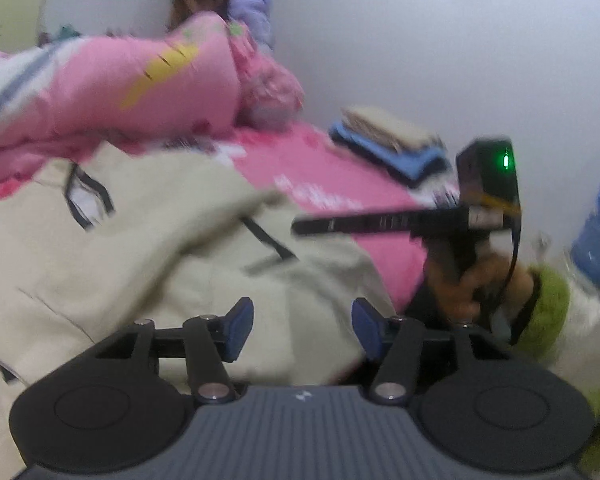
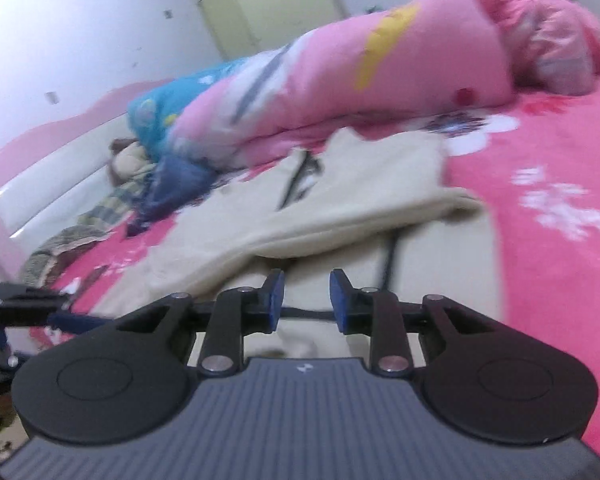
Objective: Fold clothes
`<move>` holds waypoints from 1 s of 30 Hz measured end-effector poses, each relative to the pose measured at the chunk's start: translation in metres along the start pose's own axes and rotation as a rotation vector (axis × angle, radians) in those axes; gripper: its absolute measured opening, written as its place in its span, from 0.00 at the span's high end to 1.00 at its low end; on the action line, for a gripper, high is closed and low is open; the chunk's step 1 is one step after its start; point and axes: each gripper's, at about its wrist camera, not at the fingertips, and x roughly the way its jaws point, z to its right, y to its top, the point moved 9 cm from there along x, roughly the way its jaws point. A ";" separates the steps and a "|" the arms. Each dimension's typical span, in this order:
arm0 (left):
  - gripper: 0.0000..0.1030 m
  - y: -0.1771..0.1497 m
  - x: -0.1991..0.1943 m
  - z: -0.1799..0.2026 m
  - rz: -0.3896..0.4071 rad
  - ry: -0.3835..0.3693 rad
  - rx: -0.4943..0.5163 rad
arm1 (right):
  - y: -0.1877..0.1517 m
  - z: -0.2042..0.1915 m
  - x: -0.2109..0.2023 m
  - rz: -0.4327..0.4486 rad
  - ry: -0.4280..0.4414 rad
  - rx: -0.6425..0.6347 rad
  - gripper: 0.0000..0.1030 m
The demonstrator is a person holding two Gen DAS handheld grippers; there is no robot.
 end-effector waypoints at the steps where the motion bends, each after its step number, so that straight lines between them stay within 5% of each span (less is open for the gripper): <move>1: 0.45 0.003 0.002 -0.007 0.004 0.025 -0.005 | 0.000 -0.002 0.009 -0.034 0.026 0.026 0.75; 5: 0.45 0.003 0.015 -0.030 -0.014 0.104 0.007 | -0.012 -0.004 0.040 -0.200 0.110 0.138 0.57; 7: 0.45 -0.006 0.027 -0.039 -0.048 0.110 0.005 | -0.025 -0.004 0.052 -0.291 0.110 0.138 0.57; 9: 0.46 -0.016 0.036 -0.045 -0.087 0.103 -0.003 | -0.029 -0.008 0.056 -0.315 0.090 0.082 0.63; 11: 0.46 -0.027 0.042 -0.048 -0.123 0.104 -0.002 | -0.024 -0.017 0.054 -0.311 0.082 0.026 0.85; 15: 0.46 -0.033 0.038 -0.051 -0.118 0.091 -0.004 | 0.000 -0.047 0.031 -0.207 0.077 -0.133 0.92; 17: 0.46 -0.035 0.036 -0.053 -0.118 0.083 -0.016 | 0.001 -0.054 0.025 -0.193 0.013 -0.245 0.92; 21: 0.46 -0.040 0.036 -0.054 -0.112 0.077 -0.009 | -0.029 -0.025 0.037 -0.285 -0.260 -0.429 0.91; 28: 0.46 -0.041 0.039 -0.054 -0.119 0.069 0.008 | 0.008 -0.020 0.016 -0.156 -0.161 -0.166 0.88; 30: 0.46 -0.042 0.038 -0.053 -0.123 0.076 0.016 | 0.008 -0.011 0.019 -0.182 -0.119 -0.058 0.77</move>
